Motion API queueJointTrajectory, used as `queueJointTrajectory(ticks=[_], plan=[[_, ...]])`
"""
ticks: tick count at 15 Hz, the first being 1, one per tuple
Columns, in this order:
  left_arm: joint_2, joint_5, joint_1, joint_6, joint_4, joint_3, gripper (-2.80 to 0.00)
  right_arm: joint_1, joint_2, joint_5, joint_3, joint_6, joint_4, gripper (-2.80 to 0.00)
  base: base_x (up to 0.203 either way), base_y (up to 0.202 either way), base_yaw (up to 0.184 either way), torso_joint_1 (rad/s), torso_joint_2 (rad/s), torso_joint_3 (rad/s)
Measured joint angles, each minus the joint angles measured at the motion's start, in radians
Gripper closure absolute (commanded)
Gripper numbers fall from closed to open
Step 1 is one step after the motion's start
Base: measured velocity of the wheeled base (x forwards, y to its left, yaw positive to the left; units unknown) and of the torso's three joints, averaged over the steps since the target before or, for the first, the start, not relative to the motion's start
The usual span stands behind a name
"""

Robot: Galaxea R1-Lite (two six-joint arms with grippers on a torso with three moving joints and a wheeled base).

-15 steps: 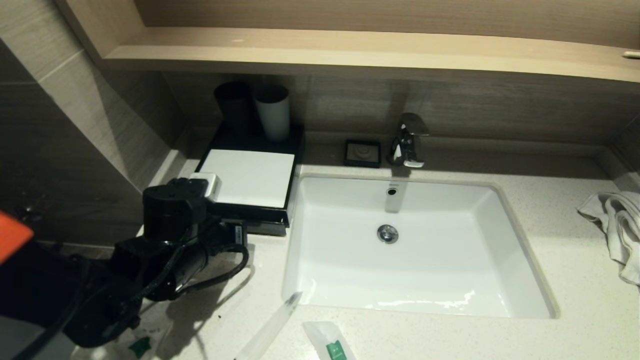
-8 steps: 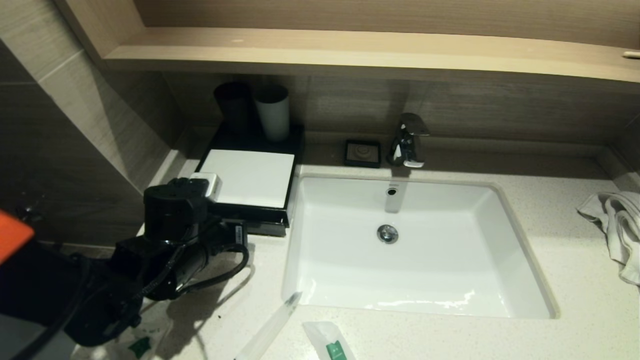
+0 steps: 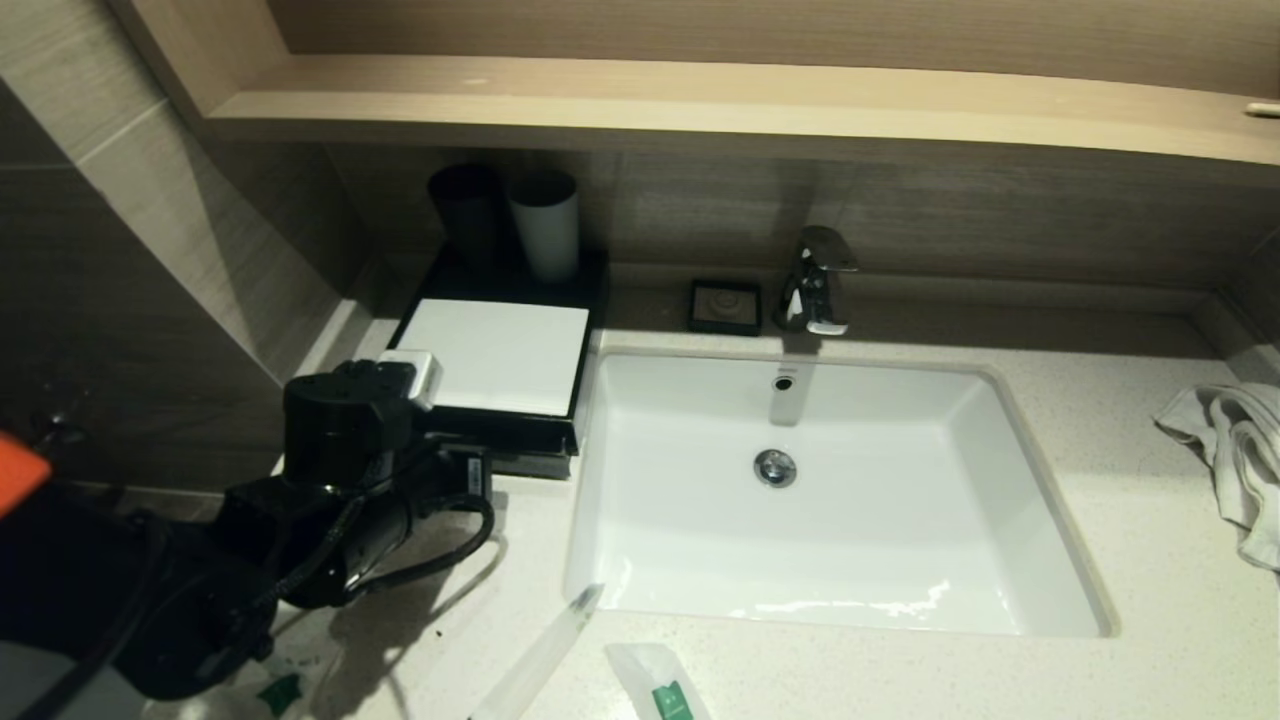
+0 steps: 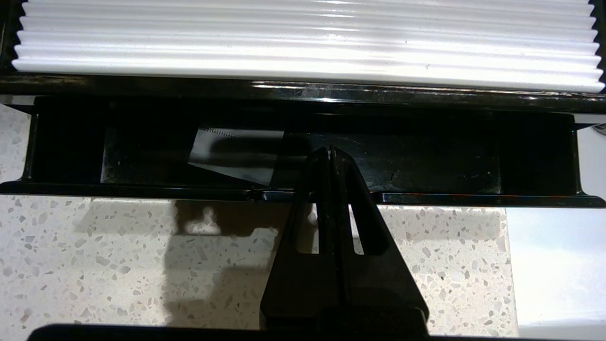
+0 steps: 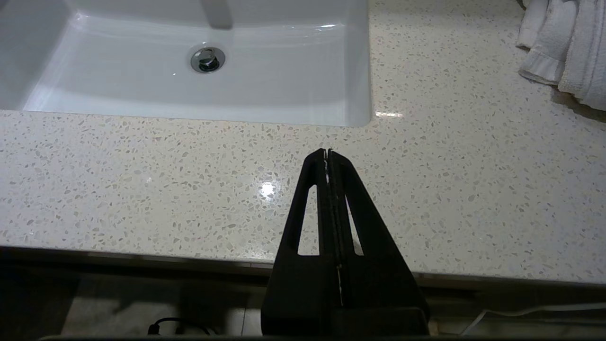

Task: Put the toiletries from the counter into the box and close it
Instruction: Open the drawer

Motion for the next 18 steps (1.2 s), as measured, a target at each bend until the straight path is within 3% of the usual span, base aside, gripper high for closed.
queueJointTrajectory(ticks=[18], plan=[[-0.043, -0.001, -0.001, 0.003, 0.028, 0.077, 0.0, 0.0, 0.0, 0.0, 0.0, 0.0, 0.0, 0.0, 0.0, 0.0, 0.0, 0.0, 0.0, 0.0]])
